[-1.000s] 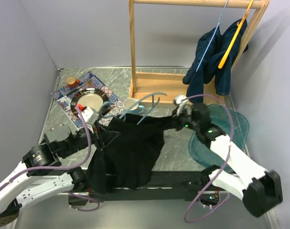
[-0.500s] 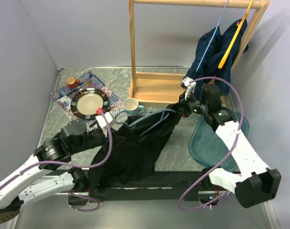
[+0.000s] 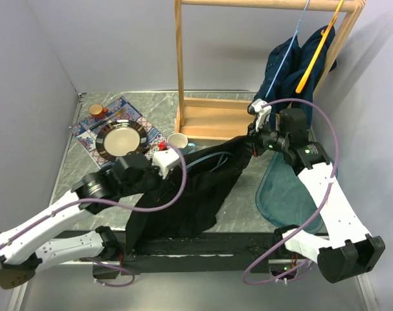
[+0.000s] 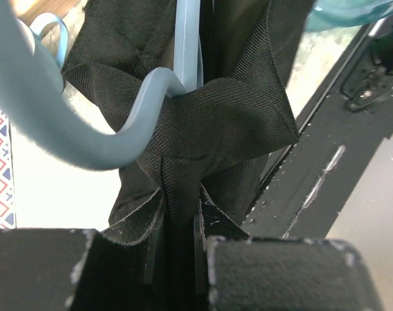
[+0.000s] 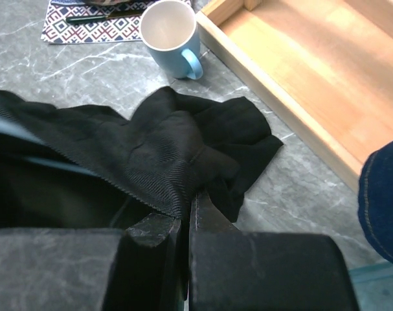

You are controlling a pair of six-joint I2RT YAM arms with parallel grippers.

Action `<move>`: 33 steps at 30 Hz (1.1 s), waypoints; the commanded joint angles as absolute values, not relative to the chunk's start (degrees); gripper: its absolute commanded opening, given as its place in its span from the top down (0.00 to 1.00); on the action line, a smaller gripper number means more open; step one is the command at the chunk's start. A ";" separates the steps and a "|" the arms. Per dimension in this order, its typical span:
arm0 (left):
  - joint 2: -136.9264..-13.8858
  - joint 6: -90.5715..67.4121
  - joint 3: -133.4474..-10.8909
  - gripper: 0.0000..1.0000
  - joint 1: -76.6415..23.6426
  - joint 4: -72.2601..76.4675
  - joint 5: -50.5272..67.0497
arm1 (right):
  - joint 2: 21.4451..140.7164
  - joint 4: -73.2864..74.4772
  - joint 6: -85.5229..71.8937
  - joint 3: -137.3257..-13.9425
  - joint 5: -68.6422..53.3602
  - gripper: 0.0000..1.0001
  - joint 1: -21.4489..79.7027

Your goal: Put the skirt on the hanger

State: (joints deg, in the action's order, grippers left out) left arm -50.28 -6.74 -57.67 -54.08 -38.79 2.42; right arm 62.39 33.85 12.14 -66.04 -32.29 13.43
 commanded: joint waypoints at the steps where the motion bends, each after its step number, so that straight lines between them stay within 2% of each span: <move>1: -55.27 -5.10 -62.39 0.99 -53.96 -44.81 0.17 | 59.94 36.20 15.20 -74.25 -31.37 1.00 12.66; 11: -66.00 -4.31 -66.71 0.99 -53.96 -46.93 -0.80 | 57.13 45.35 18.54 -83.93 -35.68 1.00 14.32; 14: -67.06 -4.48 -67.94 0.99 -53.96 -46.67 -1.22 | 55.81 48.77 23.70 -83.15 -39.71 1.00 14.94; 15: -67.06 -4.74 -68.81 0.99 -53.96 -46.50 -2.01 | 55.46 51.04 26.86 -82.27 -44.34 1.00 15.99; 17: -66.19 -5.97 -69.87 0.99 -53.96 -45.80 -5.07 | 53.97 53.96 30.22 -80.60 -43.51 1.00 19.14; 22: -63.64 -7.29 -73.56 0.99 -53.96 -39.65 -10.37 | 51.42 58.27 35.94 -73.66 -38.76 1.00 35.03; 27: -60.91 -6.95 -76.19 0.99 -53.96 -33.49 -6.52 | 54.39 59.50 39.81 -68.21 -33.59 1.00 40.51; 29: -59.68 -5.80 -76.55 0.99 -53.96 -31.99 -3.08 | 55.19 60.99 40.86 -68.20 -31.91 0.94 41.48; 31: -58.63 -3.10 -76.55 0.99 -53.96 -32.08 -0.46 | 55.37 63.00 41.66 -69.69 -31.82 0.83 41.40; 32: -58.36 -2.38 -76.38 0.99 -54.05 -32.52 0.43 | 55.11 63.54 42.27 -70.39 -31.73 0.75 41.40; 33: -58.19 -0.63 -76.46 0.99 -53.97 -33.56 1.83 | 54.32 64.07 42.28 -72.31 -31.38 0.62 41.40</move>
State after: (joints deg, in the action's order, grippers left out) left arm -60.82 -4.01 -73.03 -54.35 -41.34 -1.83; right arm 56.12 59.51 39.59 -68.86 -31.90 40.62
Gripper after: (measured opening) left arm 0.171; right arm 0.211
